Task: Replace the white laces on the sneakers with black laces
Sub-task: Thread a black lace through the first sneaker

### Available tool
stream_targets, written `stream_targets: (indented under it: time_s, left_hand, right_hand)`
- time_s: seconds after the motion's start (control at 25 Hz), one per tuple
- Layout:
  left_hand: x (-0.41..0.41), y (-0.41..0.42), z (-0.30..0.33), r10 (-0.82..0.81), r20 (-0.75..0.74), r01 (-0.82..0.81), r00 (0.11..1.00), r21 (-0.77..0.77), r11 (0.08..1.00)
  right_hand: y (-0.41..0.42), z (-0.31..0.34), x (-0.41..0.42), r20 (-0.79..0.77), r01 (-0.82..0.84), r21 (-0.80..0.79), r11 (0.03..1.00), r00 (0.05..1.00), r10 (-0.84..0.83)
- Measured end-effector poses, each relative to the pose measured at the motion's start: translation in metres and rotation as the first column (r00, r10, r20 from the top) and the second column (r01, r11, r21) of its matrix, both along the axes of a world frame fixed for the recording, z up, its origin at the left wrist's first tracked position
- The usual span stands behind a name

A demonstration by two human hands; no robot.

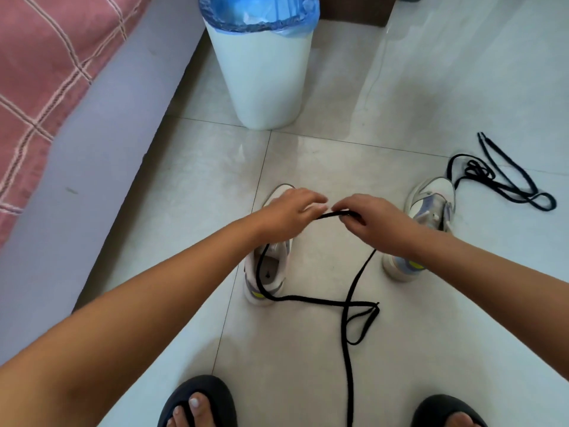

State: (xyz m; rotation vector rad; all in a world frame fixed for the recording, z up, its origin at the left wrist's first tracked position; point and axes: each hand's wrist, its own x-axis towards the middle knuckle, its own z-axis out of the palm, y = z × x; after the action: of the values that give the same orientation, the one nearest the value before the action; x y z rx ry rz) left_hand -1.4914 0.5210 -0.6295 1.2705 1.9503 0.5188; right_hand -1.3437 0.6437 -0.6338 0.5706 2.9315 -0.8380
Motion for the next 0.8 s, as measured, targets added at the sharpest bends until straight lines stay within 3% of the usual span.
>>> stream_targets:
  time_s: [0.08, 0.12, 0.2, 0.28, 0.44, 0.52, 0.6, 0.72, 0.8]
  left_hand:
    - [0.008, 0.022, 0.009, 0.048, 0.283, -0.030, 0.958, -0.070, 0.997]
    - [0.008, 0.030, 0.013, 0.050, 0.338, -0.018, 0.940, -0.099, 0.995]
    - [0.001, 0.037, 0.020, 0.022, 0.313, 0.002, 0.950, -0.074, 0.997]
    - [-0.008, 0.036, 0.021, 0.078, 0.302, -0.079, 0.950, -0.009, 0.997]
    - [-0.023, 0.020, 0.014, 0.262, 0.516, -0.311, 0.815, 0.009, 0.950]
    - [-0.029, 0.010, 0.012, 0.311, 0.628, -0.393, 0.714, -0.009, 0.920]
    - [-0.035, 0.000, 0.010, 0.338, 0.695, -0.451, 0.634, -0.023, 0.892]
    - [-0.049, -0.014, 0.006, 0.379, 0.761, -0.536, 0.526, -0.050, 0.843]
    - [-0.058, -0.020, 0.001, 0.411, 0.813, -0.609, 0.413, -0.089, 0.788]
  right_hand:
    - [-0.001, 0.002, -0.001, -0.073, 0.042, 0.024, 0.999, 0.996, -0.040]
    - [0.001, 0.004, 0.000, -0.131, 0.064, 0.068, 0.996, 0.990, -0.055]
    - [0.011, 0.004, 0.003, -0.230, 0.038, 0.287, 0.957, 0.973, 0.031]
    - [0.023, -0.002, 0.011, -0.229, 0.007, 0.508, 0.861, 0.965, 0.127]
    - [0.053, -0.005, 0.026, -0.250, 0.179, 0.588, 0.789, 0.968, -0.033]
    - [0.082, 0.003, 0.032, -0.161, 0.367, 0.461, 0.808, 0.930, -0.330]
    - [0.116, 0.004, 0.039, -0.042, 0.575, 0.160, 0.802, 0.816, -0.577]
    - [0.145, 0.002, 0.049, -0.045, 0.693, -0.427, 0.581, 0.625, -0.779]
    - [0.154, 0.002, 0.057, -0.048, 0.724, -0.483, 0.492, 0.539, -0.841]
